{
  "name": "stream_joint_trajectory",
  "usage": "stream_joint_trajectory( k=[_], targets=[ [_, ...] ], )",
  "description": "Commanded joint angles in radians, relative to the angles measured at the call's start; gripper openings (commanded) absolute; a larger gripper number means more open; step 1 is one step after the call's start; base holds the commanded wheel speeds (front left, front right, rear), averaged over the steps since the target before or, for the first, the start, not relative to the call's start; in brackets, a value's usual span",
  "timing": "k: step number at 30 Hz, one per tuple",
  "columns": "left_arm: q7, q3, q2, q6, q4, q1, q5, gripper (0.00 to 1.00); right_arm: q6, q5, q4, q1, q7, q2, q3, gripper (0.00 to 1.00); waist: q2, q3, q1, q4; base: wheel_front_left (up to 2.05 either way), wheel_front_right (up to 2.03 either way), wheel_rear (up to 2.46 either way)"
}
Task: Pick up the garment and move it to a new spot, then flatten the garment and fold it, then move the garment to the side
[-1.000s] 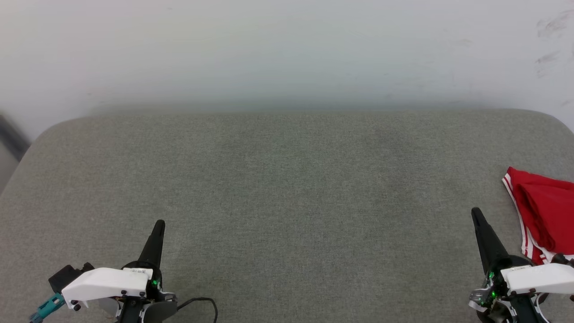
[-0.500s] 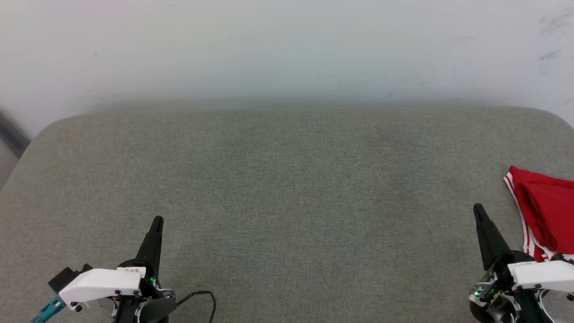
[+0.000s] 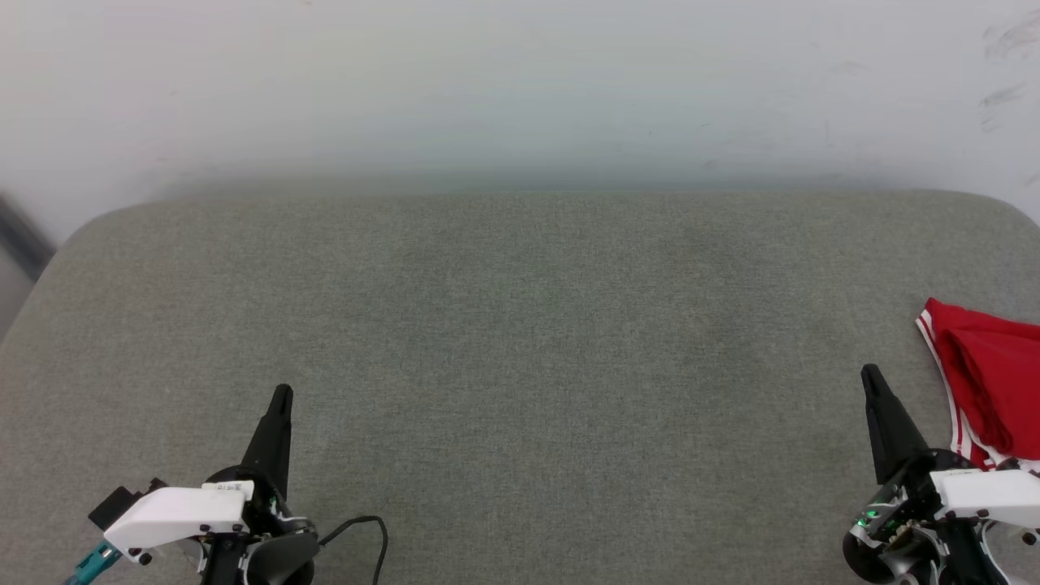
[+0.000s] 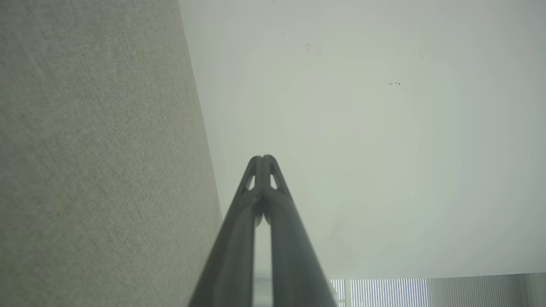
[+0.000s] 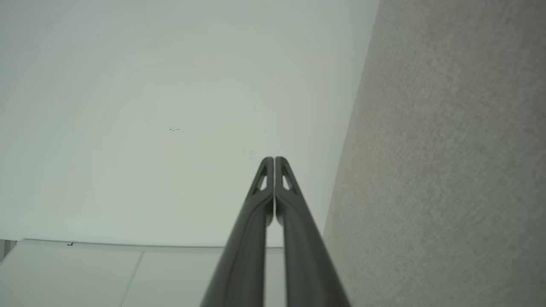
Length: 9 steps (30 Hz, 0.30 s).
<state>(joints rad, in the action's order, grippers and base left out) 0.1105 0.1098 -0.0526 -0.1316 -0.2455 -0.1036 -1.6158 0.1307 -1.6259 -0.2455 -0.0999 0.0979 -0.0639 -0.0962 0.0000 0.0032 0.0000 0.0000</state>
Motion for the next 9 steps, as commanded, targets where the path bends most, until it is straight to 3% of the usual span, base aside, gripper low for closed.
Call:
stream_joint_trajectory(
  k=[1, 9],
  targets=[
    [0.001, 0.004, 0.001, -0.004, -0.001, -0.009, -0.003, 0.0, 0.0, -0.001, -0.002, -0.016, 0.003, 0.002, -0.002, 0.0, 0.0, 0.0, 0.0, 0.0, 0.0, 0.0, 0.0],
    [0.002, 0.005, 0.002, -0.004, -0.001, -0.009, -0.002, 0.0, 0.0, 0.001, -0.002, -0.014, 0.005, 0.004, -0.003, 0.0, 0.0, 0.0, 0.0, 0.0, 0.0, 0.0, 0.0]
  ],
)
